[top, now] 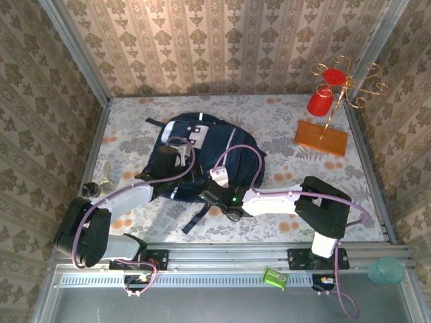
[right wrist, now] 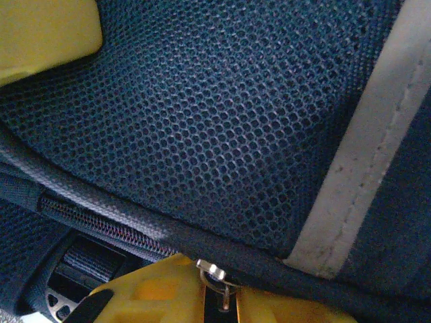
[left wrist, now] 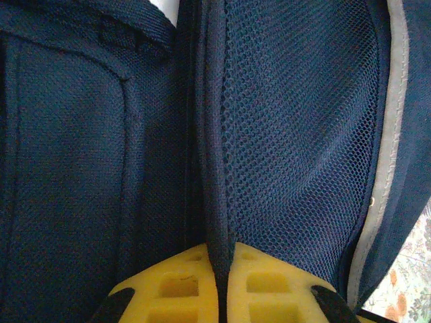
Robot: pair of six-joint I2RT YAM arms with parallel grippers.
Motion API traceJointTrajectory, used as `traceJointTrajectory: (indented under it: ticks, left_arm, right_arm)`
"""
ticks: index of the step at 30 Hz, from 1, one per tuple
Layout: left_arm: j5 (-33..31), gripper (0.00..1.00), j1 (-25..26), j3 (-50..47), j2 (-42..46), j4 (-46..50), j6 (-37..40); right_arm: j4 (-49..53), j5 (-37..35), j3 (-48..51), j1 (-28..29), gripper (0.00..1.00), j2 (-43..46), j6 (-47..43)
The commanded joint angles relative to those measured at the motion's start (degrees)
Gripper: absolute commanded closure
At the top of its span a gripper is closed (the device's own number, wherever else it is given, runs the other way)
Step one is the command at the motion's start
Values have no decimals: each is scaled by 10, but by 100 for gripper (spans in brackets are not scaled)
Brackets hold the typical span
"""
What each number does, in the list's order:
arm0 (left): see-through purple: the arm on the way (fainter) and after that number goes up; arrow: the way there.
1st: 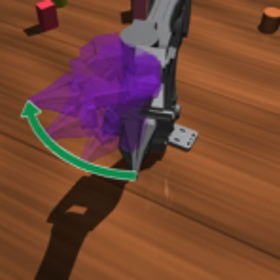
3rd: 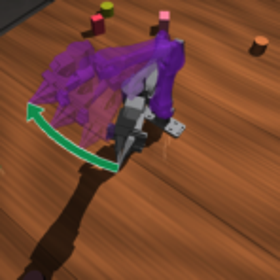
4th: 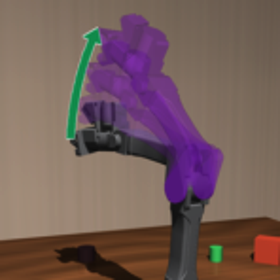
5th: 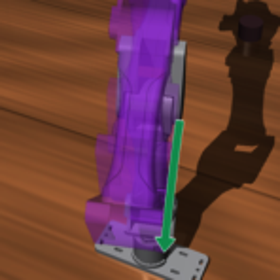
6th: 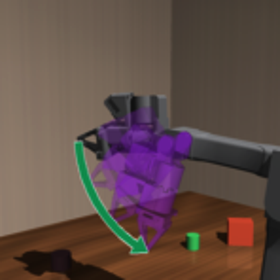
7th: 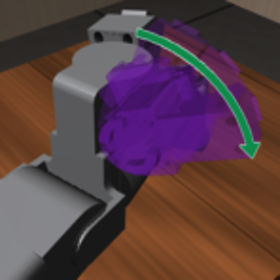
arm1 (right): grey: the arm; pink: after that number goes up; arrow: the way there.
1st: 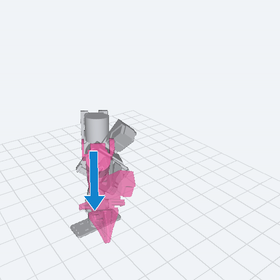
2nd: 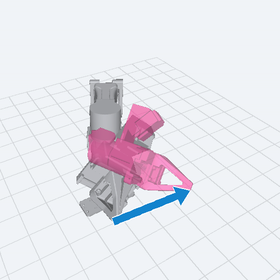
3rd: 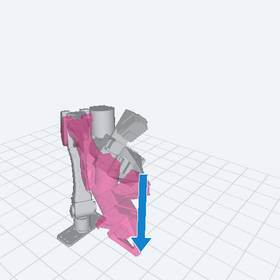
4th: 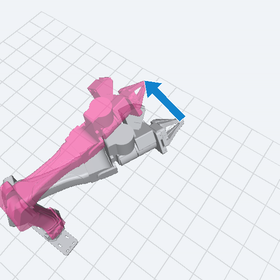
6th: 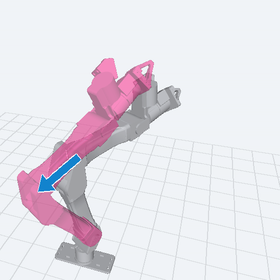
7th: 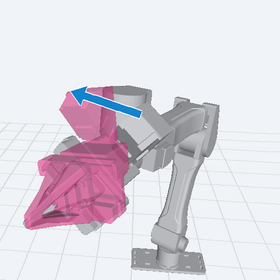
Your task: Pack the student bag
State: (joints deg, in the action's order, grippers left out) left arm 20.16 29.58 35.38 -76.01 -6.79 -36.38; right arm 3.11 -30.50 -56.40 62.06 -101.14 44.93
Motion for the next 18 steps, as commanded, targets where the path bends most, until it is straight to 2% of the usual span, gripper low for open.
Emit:
traceJointTrajectory:
  ticks: [1, 14, 18]
  left_arm:
    - [11, 100, -4, -14, 17, 36, 13]
    - [-1, 100, -14, -15, 22, 46, 20]
    - [-8, 100, -26, -13, 28, 60, 44]
  right_arm:
    - [-19, -69, -2, -10, 77, -15, -4]
    - [-1, -72, 25, -11, 98, 18, 1]
    - [5, -59, 66, -11, 100, 64, 4]
